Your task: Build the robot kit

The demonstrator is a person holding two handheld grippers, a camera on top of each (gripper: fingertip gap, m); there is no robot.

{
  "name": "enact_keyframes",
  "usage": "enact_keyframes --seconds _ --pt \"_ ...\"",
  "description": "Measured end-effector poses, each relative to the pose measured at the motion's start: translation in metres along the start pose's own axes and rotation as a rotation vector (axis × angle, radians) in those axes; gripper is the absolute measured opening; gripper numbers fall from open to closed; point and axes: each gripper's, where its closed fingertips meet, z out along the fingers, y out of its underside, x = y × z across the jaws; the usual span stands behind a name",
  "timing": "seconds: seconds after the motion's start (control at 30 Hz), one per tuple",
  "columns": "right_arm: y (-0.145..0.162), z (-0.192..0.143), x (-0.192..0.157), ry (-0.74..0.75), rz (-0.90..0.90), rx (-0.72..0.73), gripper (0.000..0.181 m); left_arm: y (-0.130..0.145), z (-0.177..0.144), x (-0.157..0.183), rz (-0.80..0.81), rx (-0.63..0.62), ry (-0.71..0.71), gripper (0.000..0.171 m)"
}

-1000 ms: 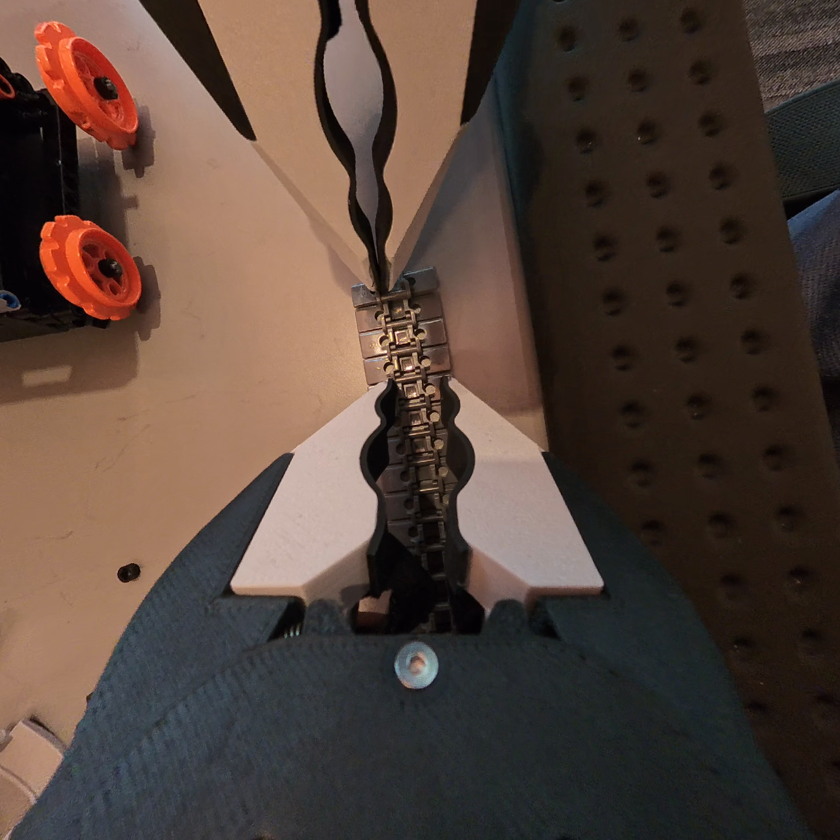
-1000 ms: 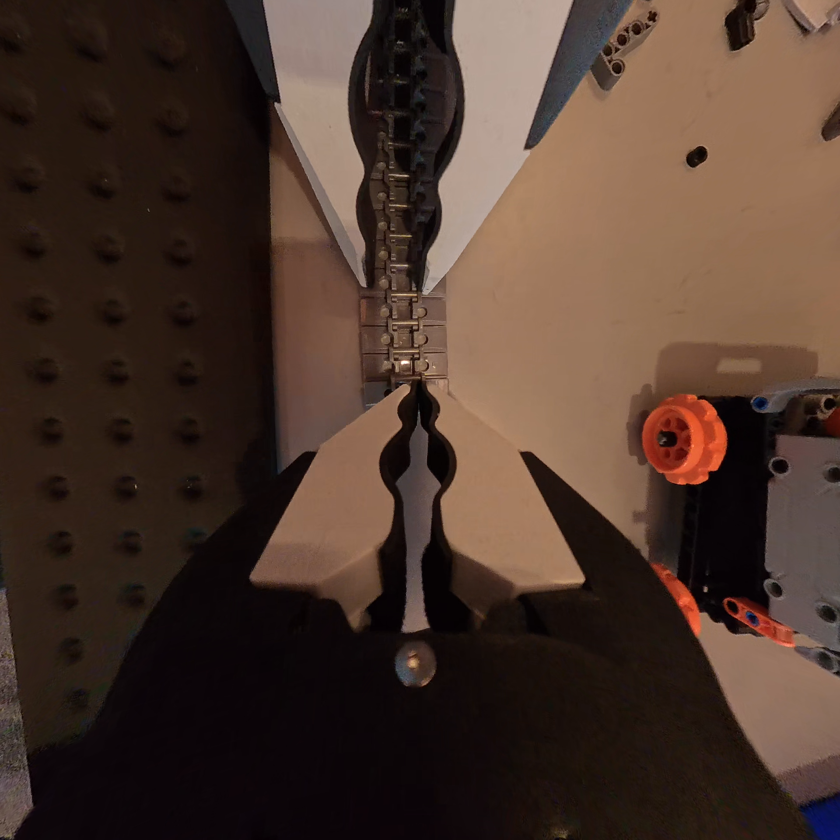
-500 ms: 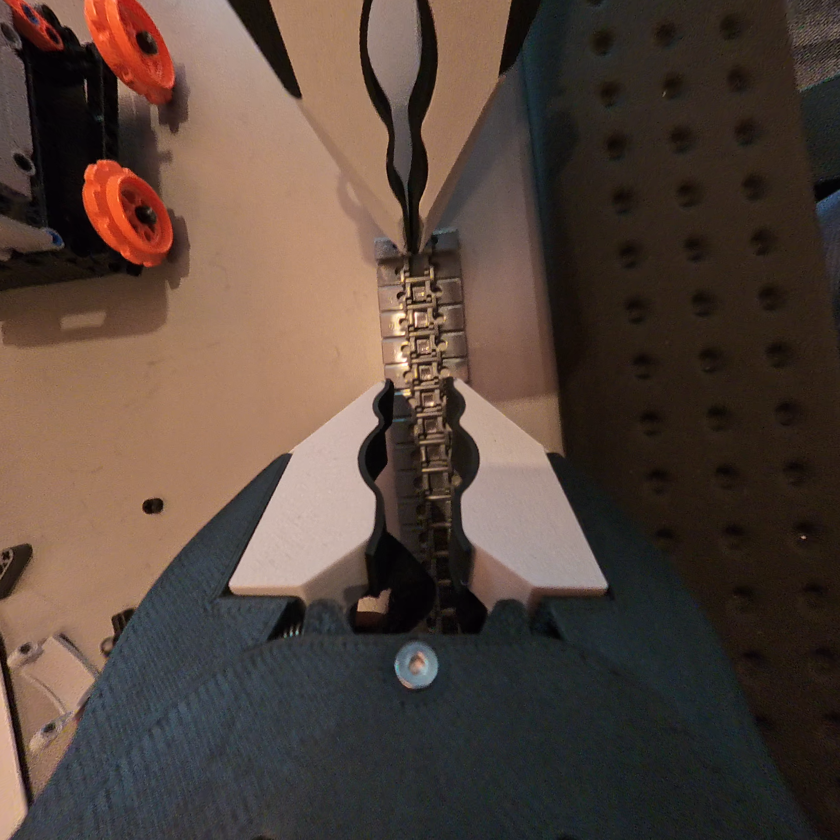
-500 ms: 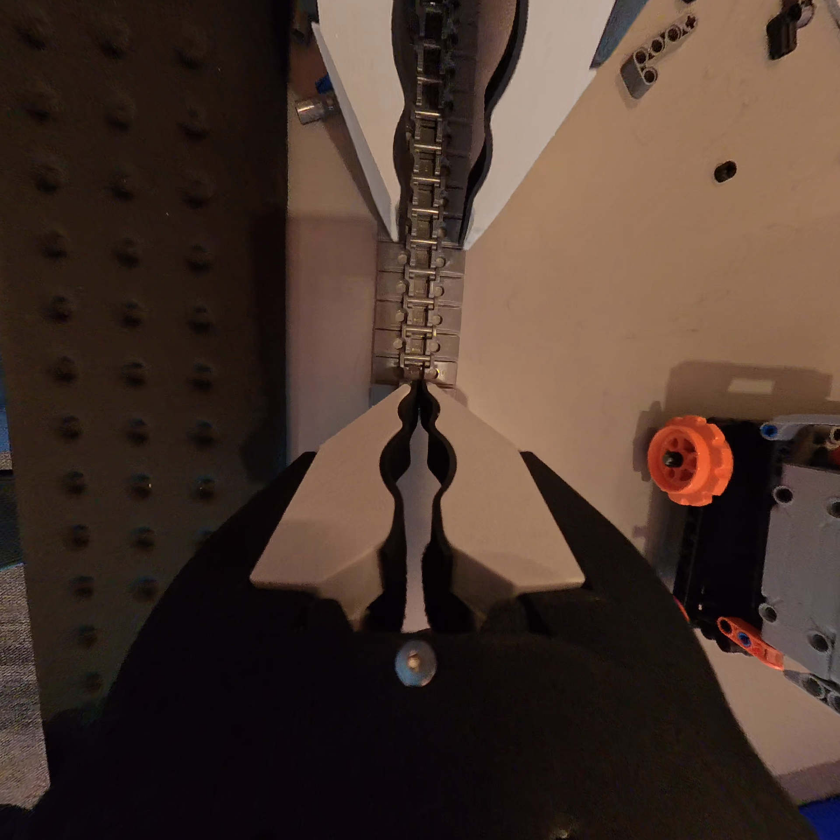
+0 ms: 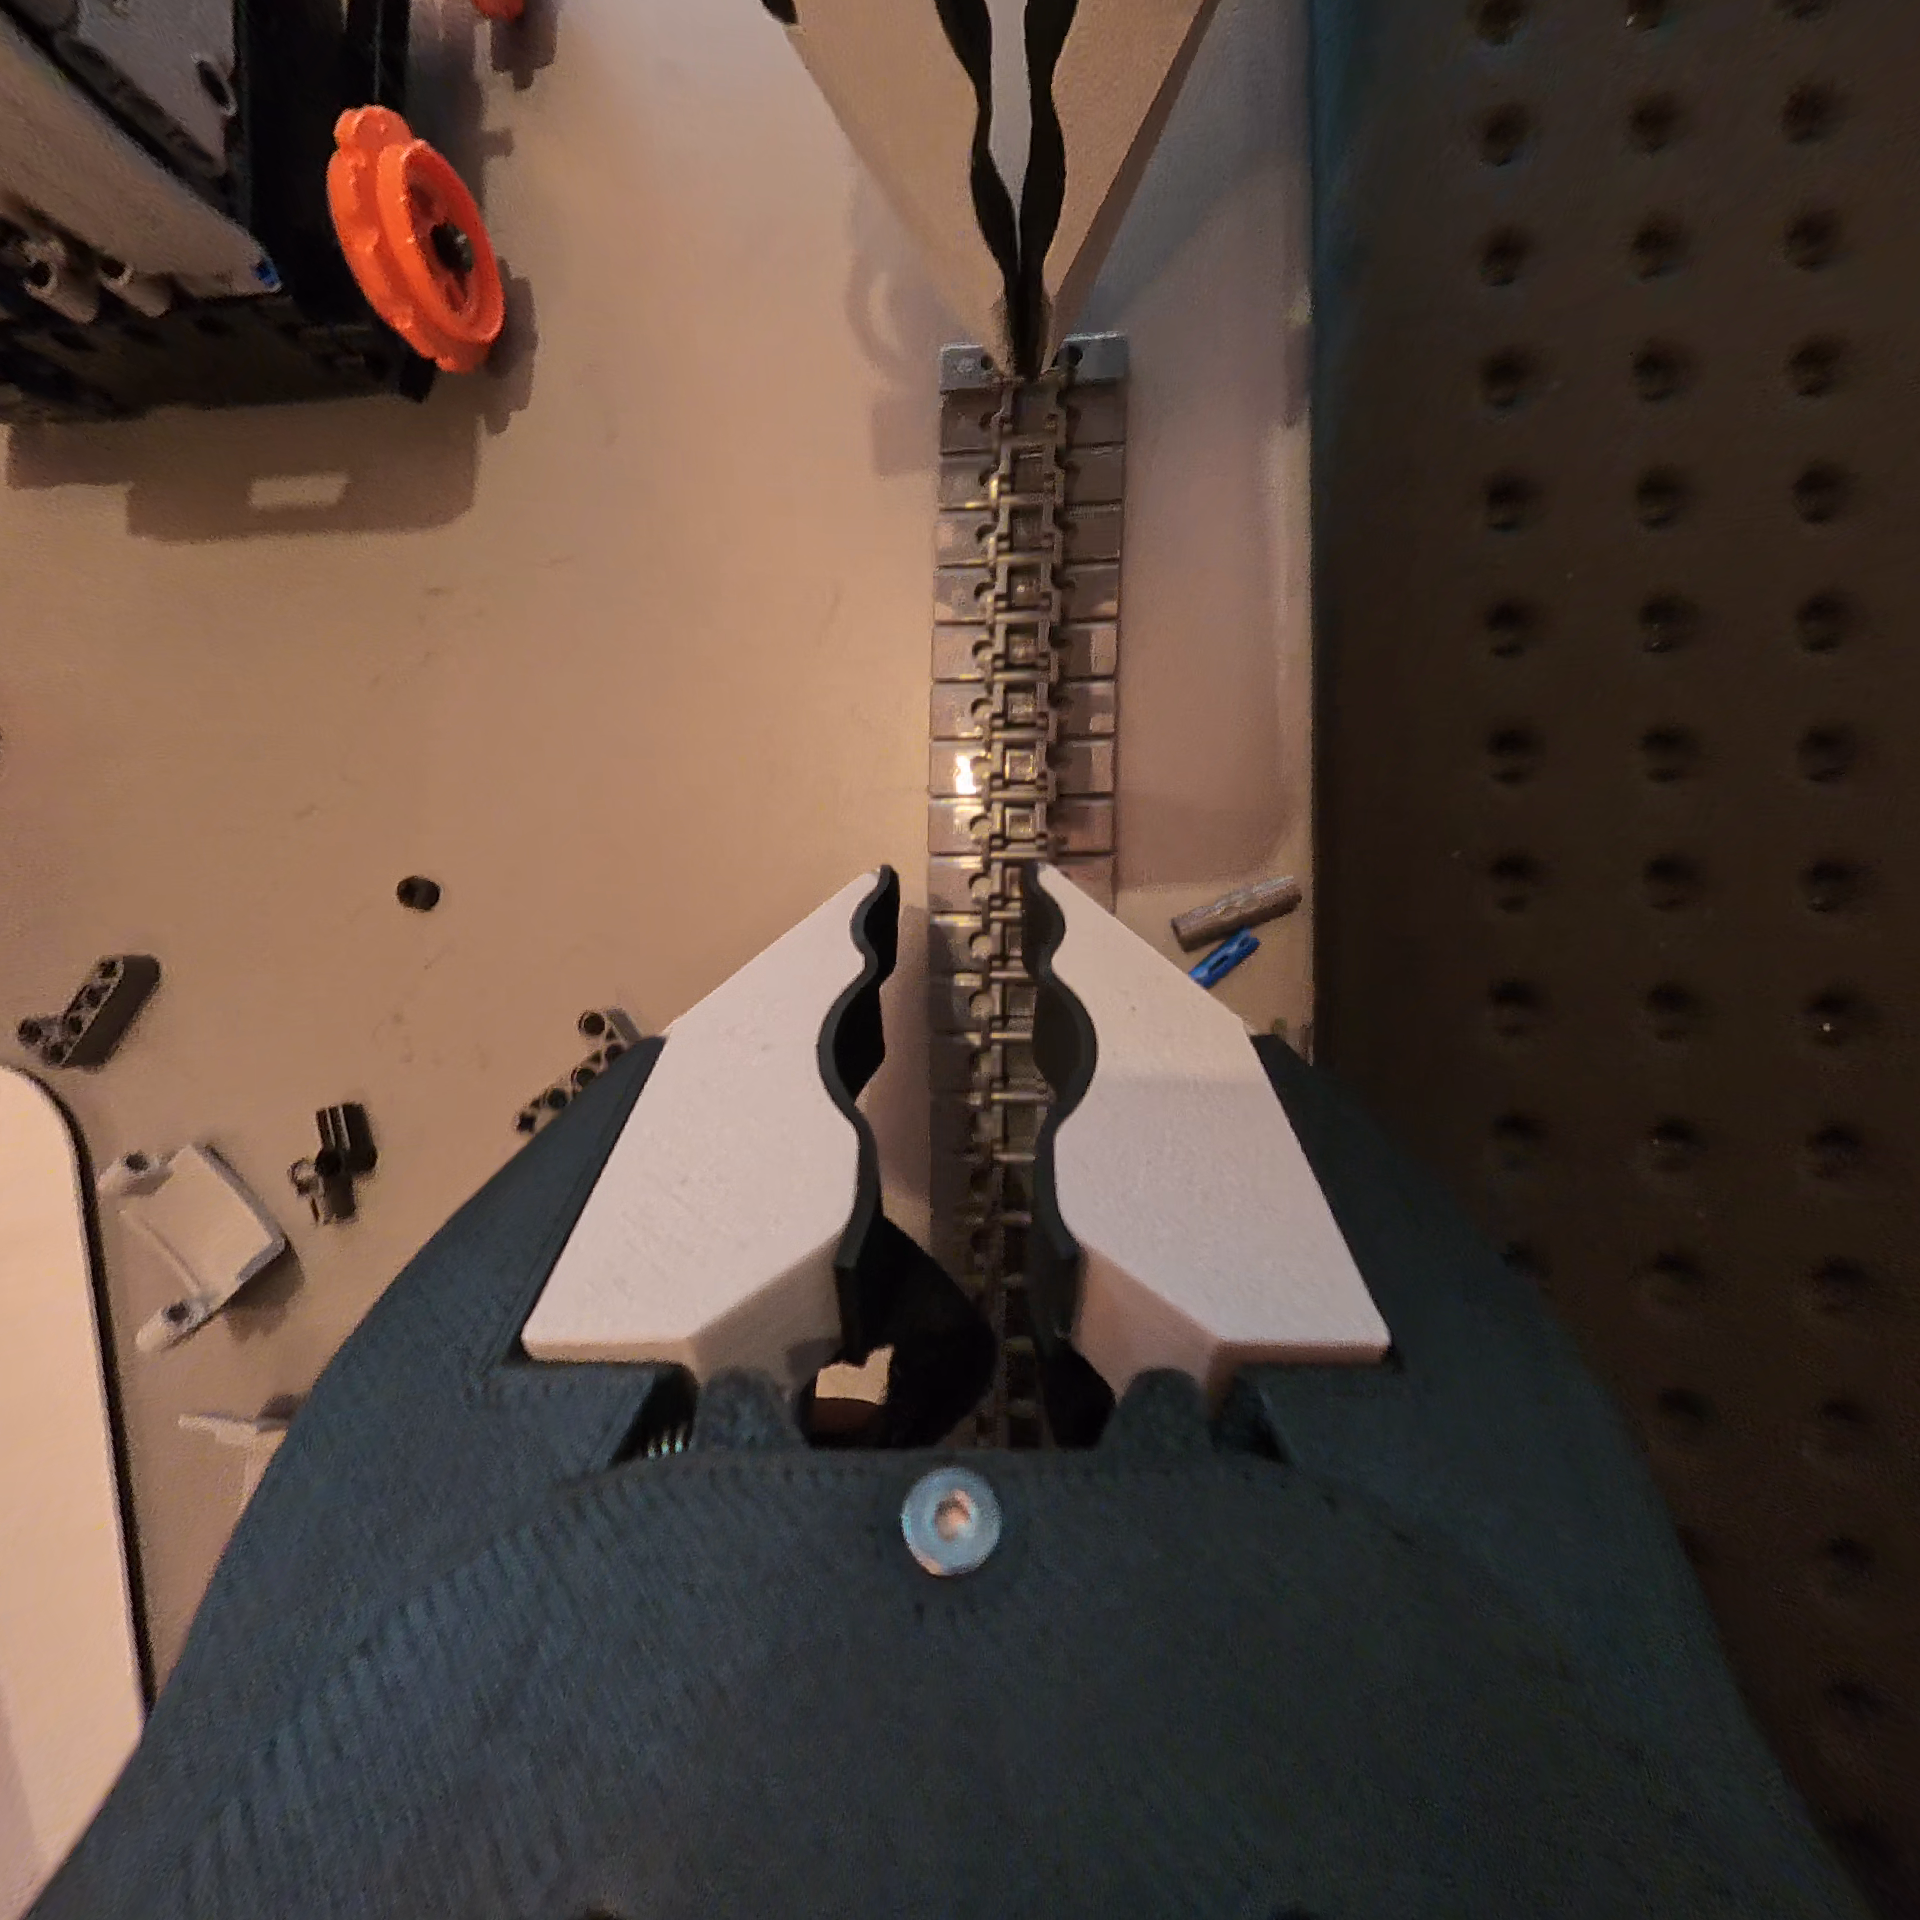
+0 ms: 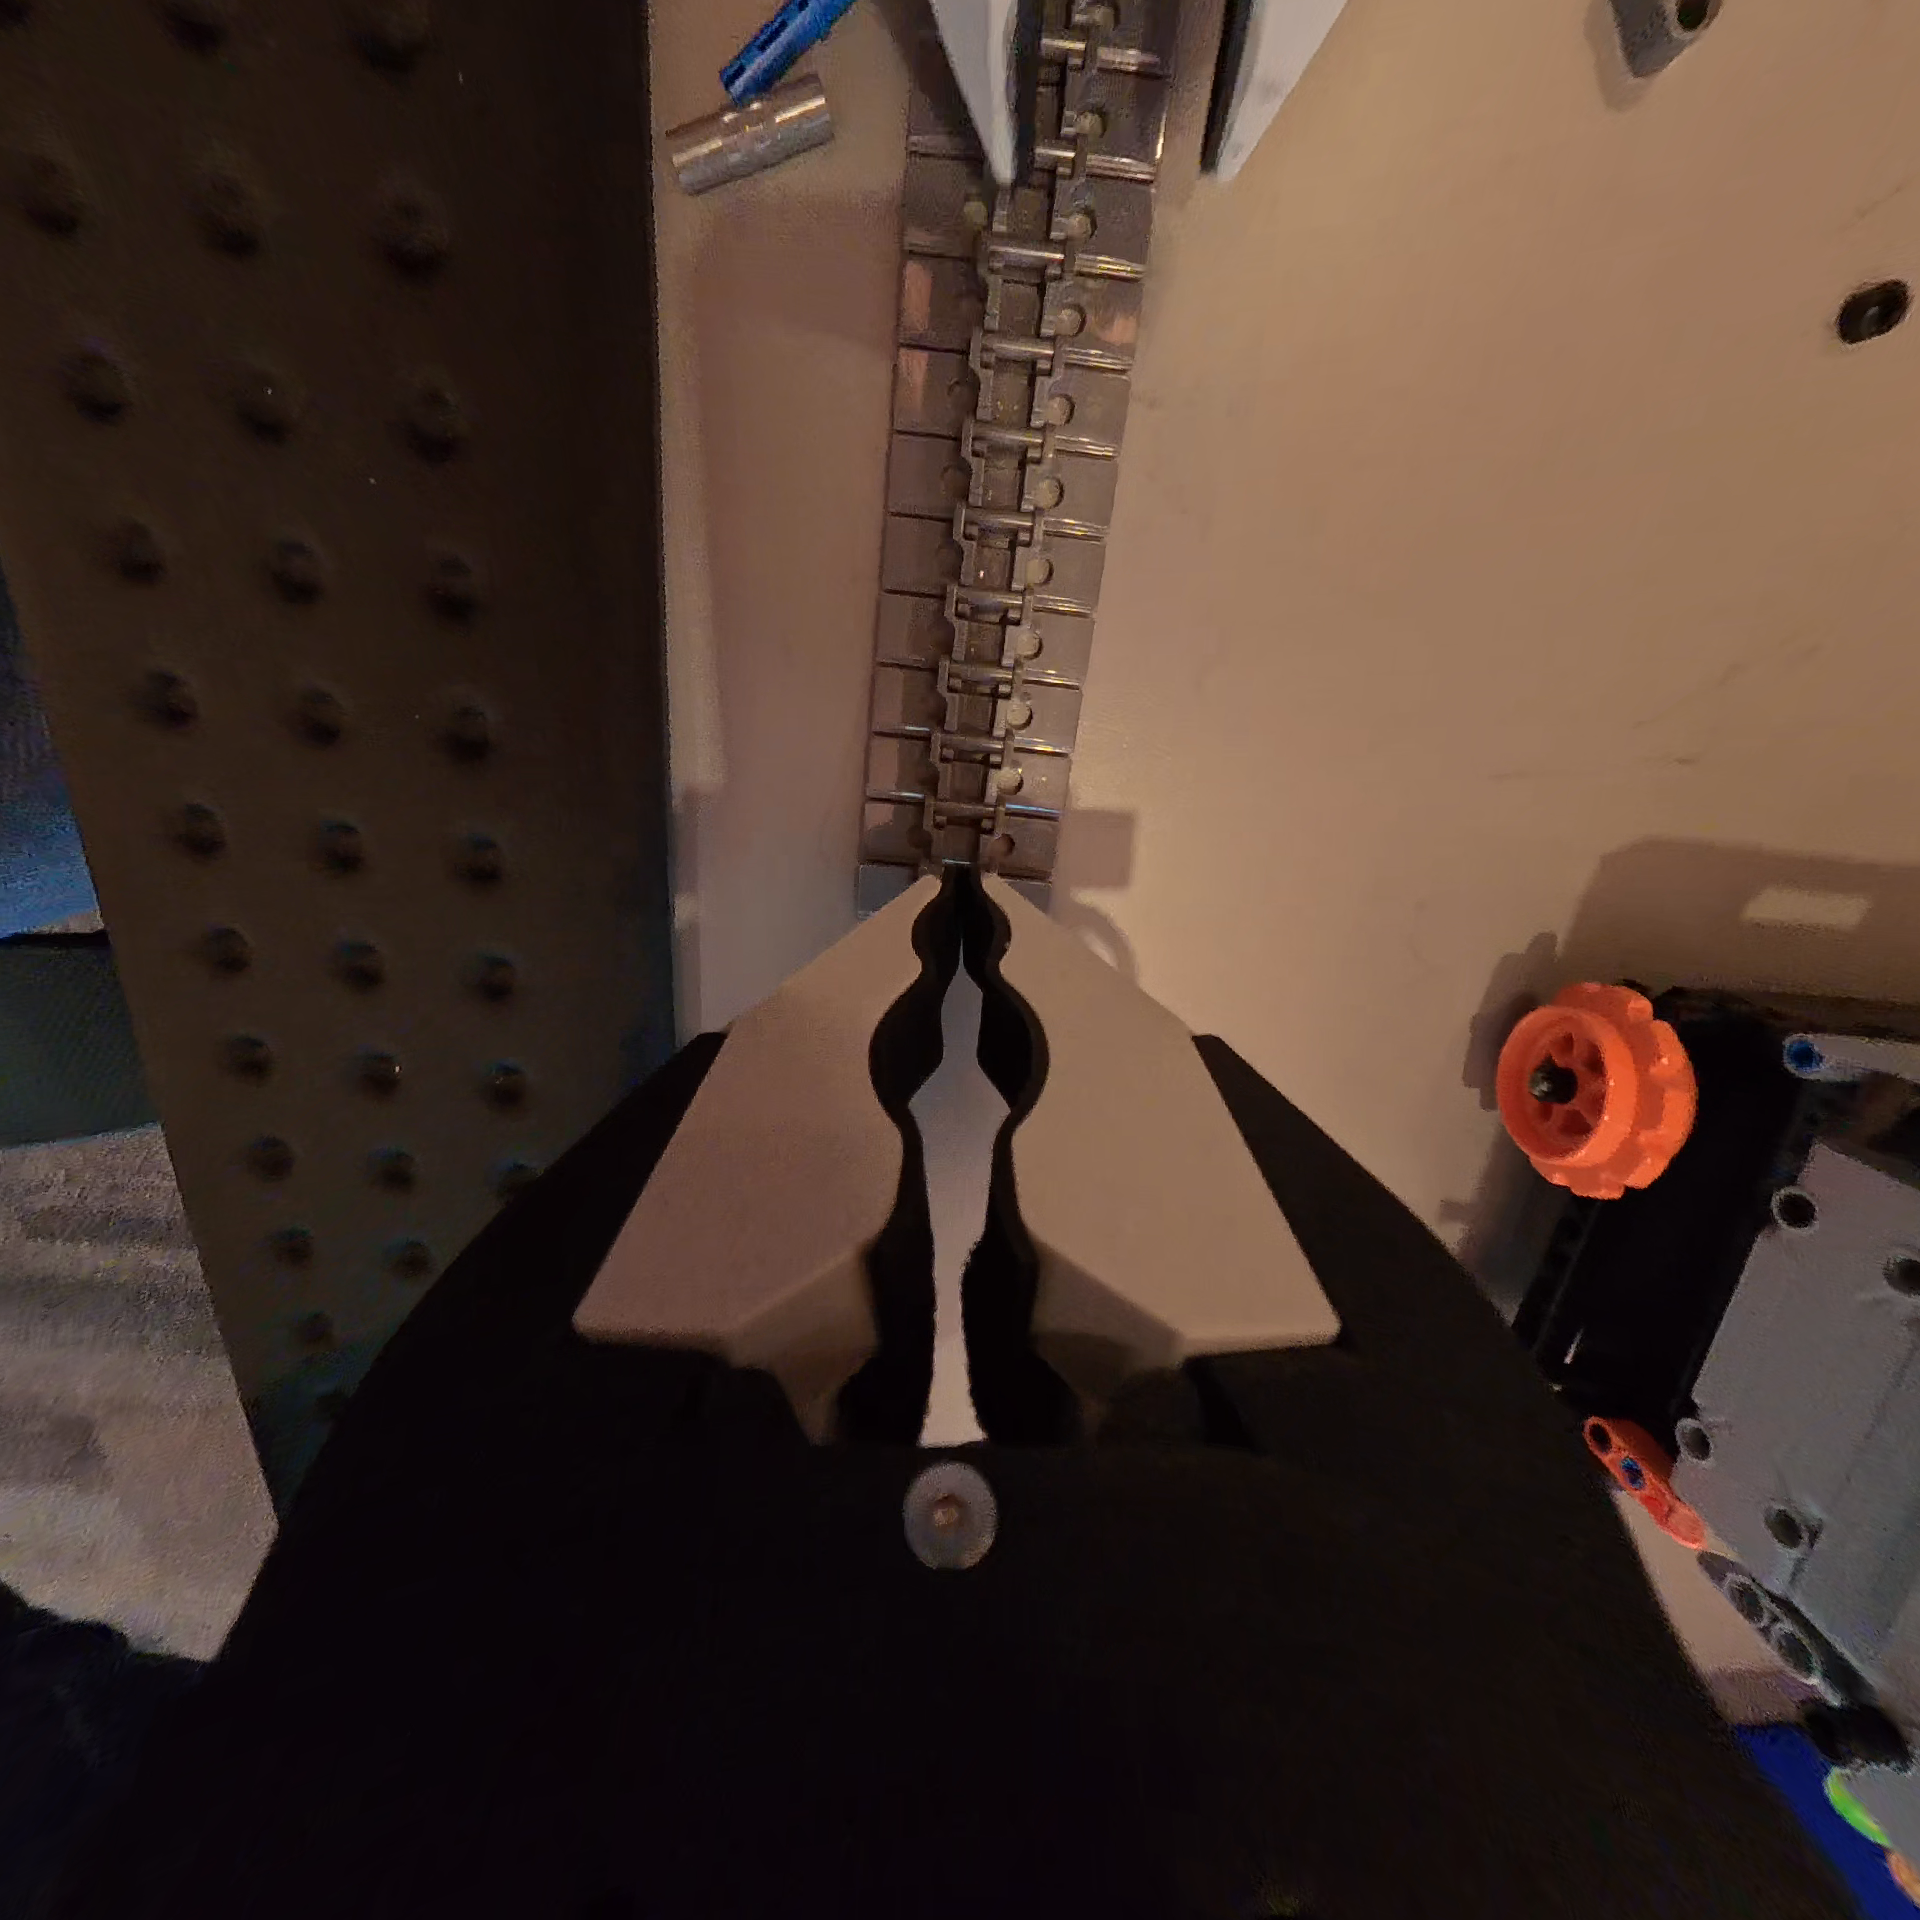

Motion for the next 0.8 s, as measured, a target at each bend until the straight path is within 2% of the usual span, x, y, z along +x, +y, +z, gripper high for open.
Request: enact_keyframes --seconds 0.2,0.33,0.4,0.47,0.6,0.7,0.8 --pt "0.0 0.002 0.0 -0.008 -0.024 -0.117 0.0 0.009 -0.028 -0.01 -0.051 0.041 -0.076 0.023" --pt "0.001 0.002 -0.002 0.009 -0.056 -0.105 0.0 0.028 -0.054 -0.023 -0.109 0.07 -0.187 0.022" --pt "-0.009 -0.005 -0.008 0.001 -0.057 -0.023 0.002 0.044 -0.072 -0.035 -0.152 0.086 -0.279 0.021" --pt "-0.032 -0.018 -0.005 0.023 -0.066 0.114 0.0 0.057 -0.09 -0.052 -0.206 0.13 -0.388 0.018" --pt "-0.106 -0.032 0.016 0.074 -0.056 0.359 0.0 0.081 -0.116 -0.092 -0.31 0.181 -0.606 0.015" --pt "-0.165 -0.021 0.019 0.028 -0.096 0.503 0.0 0.089 -0.131 -0.108 -0.337 0.204 -0.712 0.015" --pt "-0.202 0.006 0.031 0.019 -0.104 0.504 0.0 0.1 -0.147 -0.123 -0.345 0.198 -0.838 0.013"
